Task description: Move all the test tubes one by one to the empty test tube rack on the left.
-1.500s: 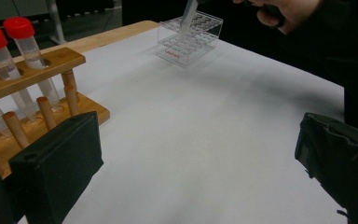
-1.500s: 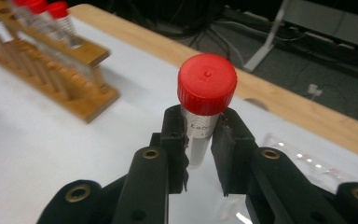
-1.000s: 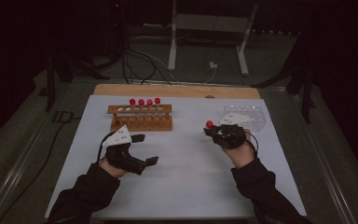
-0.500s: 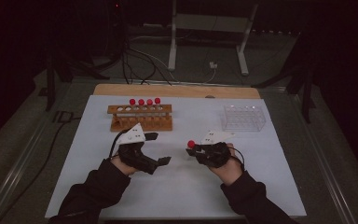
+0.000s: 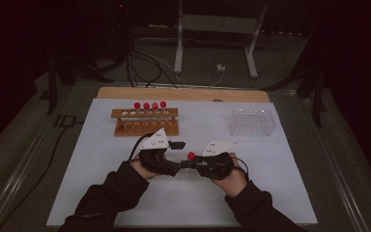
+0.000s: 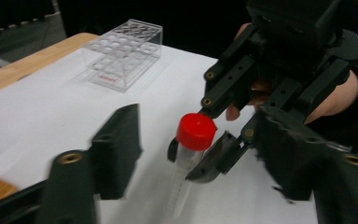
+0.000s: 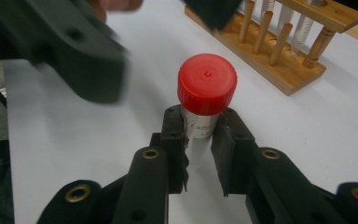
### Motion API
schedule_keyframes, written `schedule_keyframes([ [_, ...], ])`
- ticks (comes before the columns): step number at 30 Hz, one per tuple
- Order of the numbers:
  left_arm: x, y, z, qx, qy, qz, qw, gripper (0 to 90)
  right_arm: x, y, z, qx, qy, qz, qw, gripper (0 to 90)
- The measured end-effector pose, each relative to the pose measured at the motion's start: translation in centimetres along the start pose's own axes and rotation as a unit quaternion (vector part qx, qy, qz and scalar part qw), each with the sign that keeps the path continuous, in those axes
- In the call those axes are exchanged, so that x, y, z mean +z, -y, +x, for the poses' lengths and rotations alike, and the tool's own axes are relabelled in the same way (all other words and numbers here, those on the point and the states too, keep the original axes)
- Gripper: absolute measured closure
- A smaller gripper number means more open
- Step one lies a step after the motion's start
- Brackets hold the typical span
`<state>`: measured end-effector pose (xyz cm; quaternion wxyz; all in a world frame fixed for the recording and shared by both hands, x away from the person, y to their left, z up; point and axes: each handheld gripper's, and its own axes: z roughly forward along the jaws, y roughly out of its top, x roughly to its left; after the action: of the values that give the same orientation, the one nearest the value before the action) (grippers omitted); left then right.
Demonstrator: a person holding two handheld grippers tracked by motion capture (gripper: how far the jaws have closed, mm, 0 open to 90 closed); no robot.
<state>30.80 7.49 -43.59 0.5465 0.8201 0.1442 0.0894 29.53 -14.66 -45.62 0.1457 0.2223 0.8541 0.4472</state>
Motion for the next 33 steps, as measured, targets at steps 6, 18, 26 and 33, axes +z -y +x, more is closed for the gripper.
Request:
schedule_keyframes([
  [6,0.6,0.0,0.1,0.011,-0.01,0.009,0.9999,57.4,-0.1,0.0,0.1,-0.002,-0.003,-0.001,1.0,74.5],
  [18,0.9,-0.2,0.0,0.021,-0.007,0.021,0.9995,71.3,-0.2,-0.1,0.1,0.0,0.002,-0.002,1.0,74.5],
  [26,-0.2,-0.5,0.6,0.01,-0.026,0.009,0.9996,71.7,-0.9,-0.1,-0.3,0.007,0.008,-0.027,0.9996,55.2],
  [33,-2.4,-0.3,1.5,0.002,-0.063,-0.001,0.998,71.8,-1.7,0.3,-0.5,0.012,0.03,-0.037,0.9988,36.2],
])
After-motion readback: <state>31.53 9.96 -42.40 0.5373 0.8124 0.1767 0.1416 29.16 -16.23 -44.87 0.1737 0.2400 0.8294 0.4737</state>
